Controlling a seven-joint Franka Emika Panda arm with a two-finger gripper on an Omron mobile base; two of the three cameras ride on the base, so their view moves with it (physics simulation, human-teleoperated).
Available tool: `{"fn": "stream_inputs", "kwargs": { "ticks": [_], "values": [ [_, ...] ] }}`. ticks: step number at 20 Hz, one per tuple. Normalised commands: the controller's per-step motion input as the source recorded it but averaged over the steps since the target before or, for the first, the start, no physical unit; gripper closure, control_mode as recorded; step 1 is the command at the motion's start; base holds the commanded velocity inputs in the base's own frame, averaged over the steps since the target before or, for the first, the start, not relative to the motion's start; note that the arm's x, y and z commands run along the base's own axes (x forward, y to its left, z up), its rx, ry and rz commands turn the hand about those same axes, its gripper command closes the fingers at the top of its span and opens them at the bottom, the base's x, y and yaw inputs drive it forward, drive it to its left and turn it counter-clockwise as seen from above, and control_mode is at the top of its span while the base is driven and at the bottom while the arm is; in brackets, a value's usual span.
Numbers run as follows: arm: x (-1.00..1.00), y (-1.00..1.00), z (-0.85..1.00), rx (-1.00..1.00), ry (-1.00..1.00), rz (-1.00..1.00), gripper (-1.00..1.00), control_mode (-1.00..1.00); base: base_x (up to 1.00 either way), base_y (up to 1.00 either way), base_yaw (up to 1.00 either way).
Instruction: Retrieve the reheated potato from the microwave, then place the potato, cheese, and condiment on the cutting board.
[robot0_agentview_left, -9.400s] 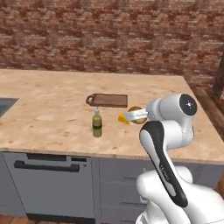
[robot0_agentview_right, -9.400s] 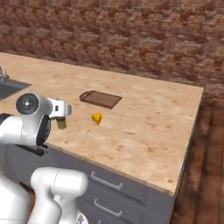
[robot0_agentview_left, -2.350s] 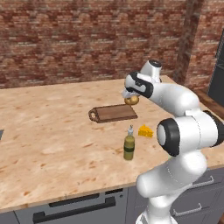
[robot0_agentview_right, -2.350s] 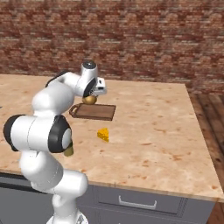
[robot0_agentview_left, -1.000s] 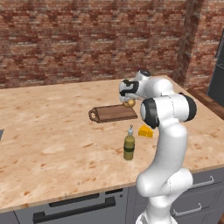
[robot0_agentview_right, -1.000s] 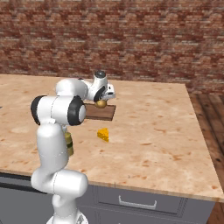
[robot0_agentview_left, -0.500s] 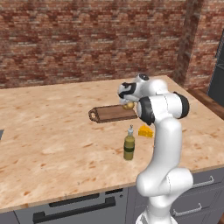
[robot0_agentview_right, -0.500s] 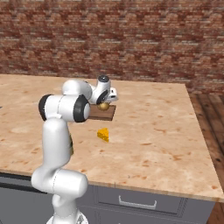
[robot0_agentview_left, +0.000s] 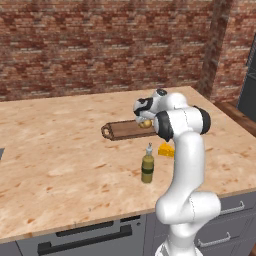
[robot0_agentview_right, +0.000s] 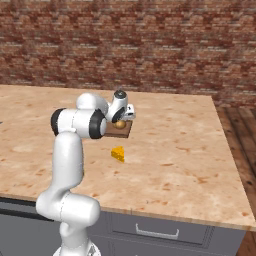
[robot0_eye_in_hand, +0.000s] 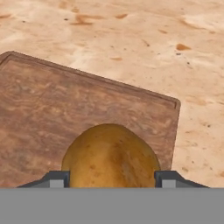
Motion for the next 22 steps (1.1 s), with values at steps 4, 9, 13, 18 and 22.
{"fn": "stream_inputs", "kwargs": {
  "ticks": [4, 9, 13, 18, 22],
  "values": [
    [0.17, 0.0, -0.24, 0.0, 0.0, 0.0, 1.0, -1.0, 0.0, 0.0, 0.0],
    [0.14, -0.01, -0.24, 0.0, 0.0, 0.0, 1.0, -1.0, 0.0, 0.0, 0.0],
    [0.02, -0.06, -0.23, 0.0, 0.0, 0.01, 1.0, -1.0, 0.0, 0.0, 0.0],
    [-0.09, -0.03, -0.22, 0.0, 0.0, 0.0, -1.0, -1.0, 0.0, 0.0, 0.0],
    [-0.14, -0.12, -0.13, 0.0, 0.0, 0.0, -1.0, -1.0, 0.0, 0.0, 0.0]
  ]
}}
